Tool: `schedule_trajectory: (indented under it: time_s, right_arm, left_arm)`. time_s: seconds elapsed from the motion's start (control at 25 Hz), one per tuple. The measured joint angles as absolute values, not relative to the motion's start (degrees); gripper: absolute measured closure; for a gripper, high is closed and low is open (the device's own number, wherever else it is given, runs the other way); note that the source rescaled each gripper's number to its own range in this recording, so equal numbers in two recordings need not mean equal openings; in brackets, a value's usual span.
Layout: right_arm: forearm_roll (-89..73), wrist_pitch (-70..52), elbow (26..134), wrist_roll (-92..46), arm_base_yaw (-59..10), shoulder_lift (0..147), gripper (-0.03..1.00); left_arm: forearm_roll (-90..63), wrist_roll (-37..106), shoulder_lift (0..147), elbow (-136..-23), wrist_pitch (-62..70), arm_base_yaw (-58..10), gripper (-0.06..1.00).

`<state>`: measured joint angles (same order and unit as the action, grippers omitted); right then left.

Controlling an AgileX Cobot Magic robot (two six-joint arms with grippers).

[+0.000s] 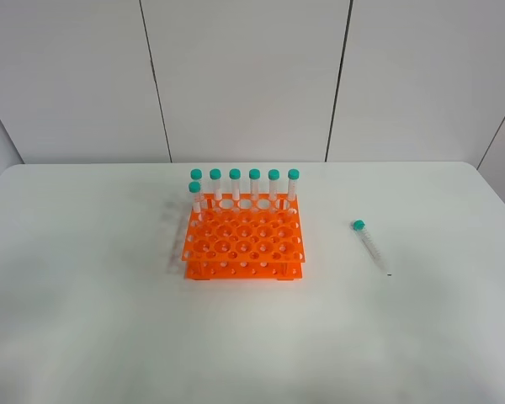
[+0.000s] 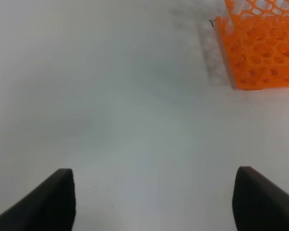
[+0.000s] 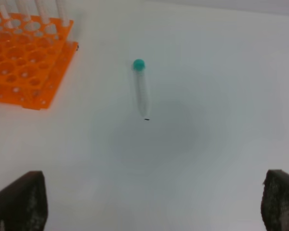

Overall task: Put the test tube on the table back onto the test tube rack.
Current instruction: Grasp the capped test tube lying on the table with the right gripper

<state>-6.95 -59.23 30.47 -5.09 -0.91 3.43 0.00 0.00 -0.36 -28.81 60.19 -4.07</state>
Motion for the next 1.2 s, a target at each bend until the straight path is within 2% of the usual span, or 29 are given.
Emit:
schedule_trajectory:
  time_s: [0.8,1.04,1.2]
  right_arm:
    - [-4.7,-59.9,67.7,-3.8,-0.9,86.7,-0.01]
    - [-4.1,-59.2,78.1,-4.2,-2.4,101.8,-0.01]
    - [-4.4,-56.1,79.4,-4.9,-5.4,105.5,-0.01]
  left_arm:
    - [0.0,0.0,-0.4,-28.8,60.2,-4.1,-0.06]
    - [0.0,0.0,-0.4,-28.8,60.2,-4.1,-0.06]
    - [0.0,0.0,-0.4,-28.8,60.2,-4.1,-0.06]
